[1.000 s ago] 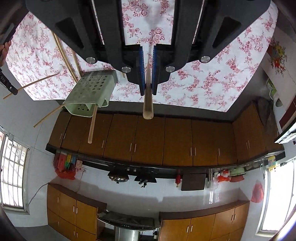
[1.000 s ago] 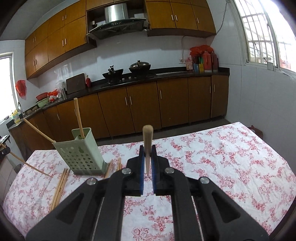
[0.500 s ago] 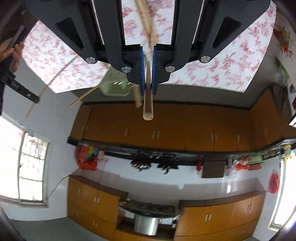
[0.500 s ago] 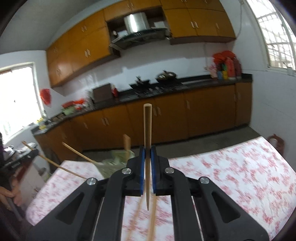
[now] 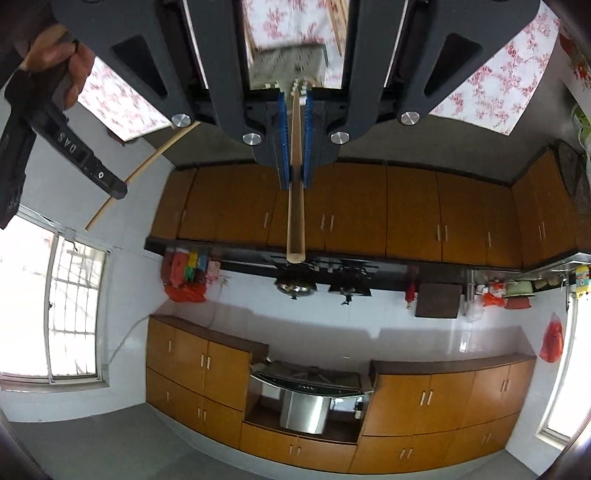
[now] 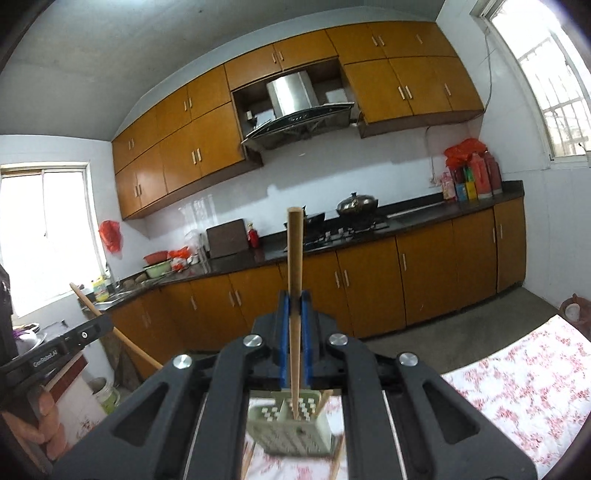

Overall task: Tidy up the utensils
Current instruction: 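Open the left tool to drop its chopstick in the holder while the right tool releases its own, then close the left tool on a third chopstick while the right tool grasps another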

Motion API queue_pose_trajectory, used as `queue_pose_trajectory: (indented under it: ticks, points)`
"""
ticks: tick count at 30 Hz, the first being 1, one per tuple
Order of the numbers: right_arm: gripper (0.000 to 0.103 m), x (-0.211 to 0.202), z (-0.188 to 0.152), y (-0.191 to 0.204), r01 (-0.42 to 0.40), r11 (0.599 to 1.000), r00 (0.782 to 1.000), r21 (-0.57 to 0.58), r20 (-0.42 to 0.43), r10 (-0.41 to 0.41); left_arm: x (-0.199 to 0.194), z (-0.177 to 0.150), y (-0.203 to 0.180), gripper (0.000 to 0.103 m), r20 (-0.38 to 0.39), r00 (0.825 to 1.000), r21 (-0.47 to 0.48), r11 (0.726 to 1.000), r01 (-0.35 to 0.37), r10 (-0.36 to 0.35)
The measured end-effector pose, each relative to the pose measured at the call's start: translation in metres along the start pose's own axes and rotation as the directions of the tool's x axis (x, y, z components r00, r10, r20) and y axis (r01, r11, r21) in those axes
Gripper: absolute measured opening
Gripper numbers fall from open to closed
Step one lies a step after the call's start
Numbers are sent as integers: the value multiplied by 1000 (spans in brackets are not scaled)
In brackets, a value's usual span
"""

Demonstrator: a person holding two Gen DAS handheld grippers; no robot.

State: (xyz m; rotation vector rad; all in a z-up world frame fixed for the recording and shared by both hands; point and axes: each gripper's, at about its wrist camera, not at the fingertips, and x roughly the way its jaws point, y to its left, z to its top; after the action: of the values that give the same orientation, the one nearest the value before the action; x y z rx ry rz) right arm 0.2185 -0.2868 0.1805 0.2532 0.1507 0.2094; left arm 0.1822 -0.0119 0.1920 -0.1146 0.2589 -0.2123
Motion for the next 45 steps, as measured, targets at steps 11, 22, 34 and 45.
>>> queue_pose_trajectory:
  ticks: [11,22,34,45]
  points:
    - [8,57,-49,13,43,997,996,-66,-71,-47,54,-39,-5,7,-84,994,-19,997,-72,71]
    - [25,48,-55,4,75,995,993,-68,-84,-81,52,-41,-2,8,-122,988,-4,995,-100,99]
    - [36,-14,-67,-48,207,976,967,-64,-137,-214,-12,-37,27,27,-63,982,-9,984,-177,176]
    - [29,-3,-203,-90,215,977,820,-10,-541,-186,1,-142,74,27,-307,911,24,959,-282,276]
